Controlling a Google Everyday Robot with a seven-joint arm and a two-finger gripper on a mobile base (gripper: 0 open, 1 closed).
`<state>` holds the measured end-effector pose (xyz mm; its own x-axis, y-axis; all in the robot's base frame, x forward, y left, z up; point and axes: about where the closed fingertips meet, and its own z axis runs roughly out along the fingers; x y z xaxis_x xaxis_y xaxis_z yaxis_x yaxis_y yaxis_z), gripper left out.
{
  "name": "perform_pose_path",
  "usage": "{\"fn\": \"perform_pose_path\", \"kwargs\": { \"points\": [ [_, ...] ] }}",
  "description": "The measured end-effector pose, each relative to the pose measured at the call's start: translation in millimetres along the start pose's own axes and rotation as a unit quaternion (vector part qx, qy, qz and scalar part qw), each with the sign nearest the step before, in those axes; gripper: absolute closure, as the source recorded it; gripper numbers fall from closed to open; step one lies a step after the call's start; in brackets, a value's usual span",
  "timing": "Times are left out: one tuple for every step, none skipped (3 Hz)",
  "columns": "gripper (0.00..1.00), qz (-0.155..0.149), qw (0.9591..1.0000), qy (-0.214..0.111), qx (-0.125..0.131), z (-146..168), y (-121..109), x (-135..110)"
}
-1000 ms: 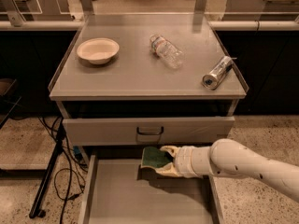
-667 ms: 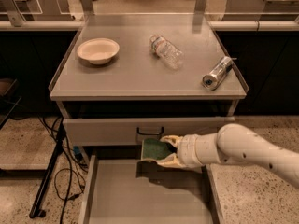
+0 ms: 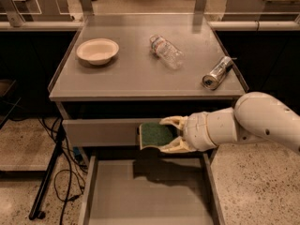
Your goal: Pick sponge from middle drawer and place on counter
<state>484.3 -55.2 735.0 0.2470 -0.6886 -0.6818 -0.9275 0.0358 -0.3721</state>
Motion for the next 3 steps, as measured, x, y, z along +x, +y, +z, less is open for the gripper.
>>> {"fn": "perform_pose_path", "kwargs": {
  "points": [
    [1.0, -0.029, 0.9996, -0.004, 0.004, -31, -3, -32],
    [1.0, -0.06, 0.9978, -0.002, 0.028, -73, -19, -78],
    [1.0, -0.06, 0.9978, -0.002, 0.028, -73, -19, -78]
  ]
}}
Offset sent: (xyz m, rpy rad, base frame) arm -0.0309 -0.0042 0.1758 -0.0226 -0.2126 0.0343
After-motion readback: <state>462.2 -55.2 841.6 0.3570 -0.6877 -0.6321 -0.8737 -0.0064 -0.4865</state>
